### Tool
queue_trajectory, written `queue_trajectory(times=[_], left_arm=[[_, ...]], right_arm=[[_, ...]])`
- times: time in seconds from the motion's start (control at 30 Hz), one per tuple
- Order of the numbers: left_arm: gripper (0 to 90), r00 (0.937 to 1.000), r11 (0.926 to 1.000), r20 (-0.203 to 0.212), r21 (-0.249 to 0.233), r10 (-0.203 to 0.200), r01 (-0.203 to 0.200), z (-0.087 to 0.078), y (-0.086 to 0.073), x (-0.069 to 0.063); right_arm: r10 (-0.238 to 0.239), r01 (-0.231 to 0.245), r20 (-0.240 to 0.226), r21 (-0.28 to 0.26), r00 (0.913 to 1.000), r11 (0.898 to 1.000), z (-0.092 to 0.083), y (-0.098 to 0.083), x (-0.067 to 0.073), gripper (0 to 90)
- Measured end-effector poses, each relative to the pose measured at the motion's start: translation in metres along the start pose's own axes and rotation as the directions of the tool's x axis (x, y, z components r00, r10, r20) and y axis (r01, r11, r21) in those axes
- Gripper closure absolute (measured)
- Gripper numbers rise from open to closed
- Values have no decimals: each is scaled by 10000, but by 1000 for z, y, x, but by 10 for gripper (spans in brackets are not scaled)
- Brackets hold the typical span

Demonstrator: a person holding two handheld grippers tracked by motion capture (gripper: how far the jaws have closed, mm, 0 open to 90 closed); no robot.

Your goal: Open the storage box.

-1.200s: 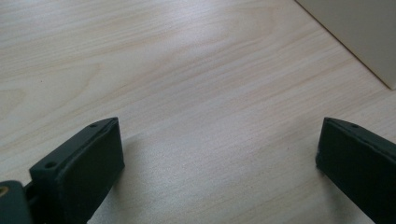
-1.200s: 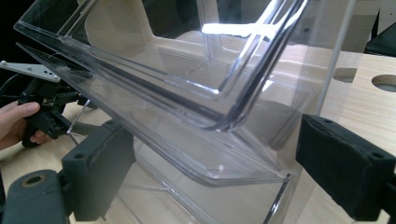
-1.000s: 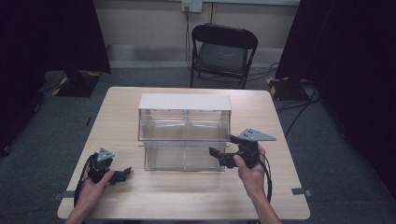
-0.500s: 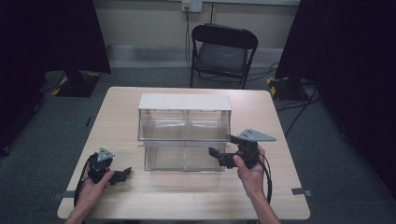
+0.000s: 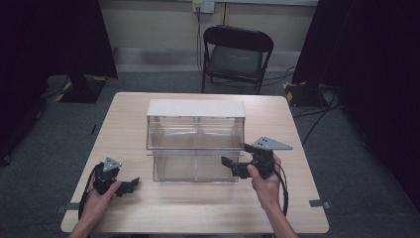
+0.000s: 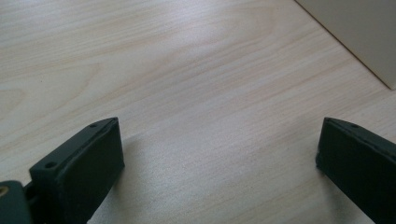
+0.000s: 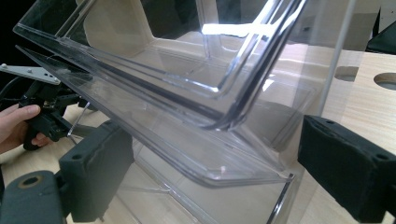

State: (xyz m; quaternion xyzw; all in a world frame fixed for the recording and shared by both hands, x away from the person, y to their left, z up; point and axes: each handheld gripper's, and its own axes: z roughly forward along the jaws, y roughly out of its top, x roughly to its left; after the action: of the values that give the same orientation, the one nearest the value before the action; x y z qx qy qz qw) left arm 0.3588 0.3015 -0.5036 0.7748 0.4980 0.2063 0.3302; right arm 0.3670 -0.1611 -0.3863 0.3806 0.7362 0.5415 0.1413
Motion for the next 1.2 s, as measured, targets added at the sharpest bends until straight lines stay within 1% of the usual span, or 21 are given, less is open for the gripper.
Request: queue_trajectory(times=[1.2], left_arm=[[3,10000,10000,-7,-8,-11,11,0,0,0]], right_arm=[[-31,31,41,-14,10000,10000,0,0,0,96]])
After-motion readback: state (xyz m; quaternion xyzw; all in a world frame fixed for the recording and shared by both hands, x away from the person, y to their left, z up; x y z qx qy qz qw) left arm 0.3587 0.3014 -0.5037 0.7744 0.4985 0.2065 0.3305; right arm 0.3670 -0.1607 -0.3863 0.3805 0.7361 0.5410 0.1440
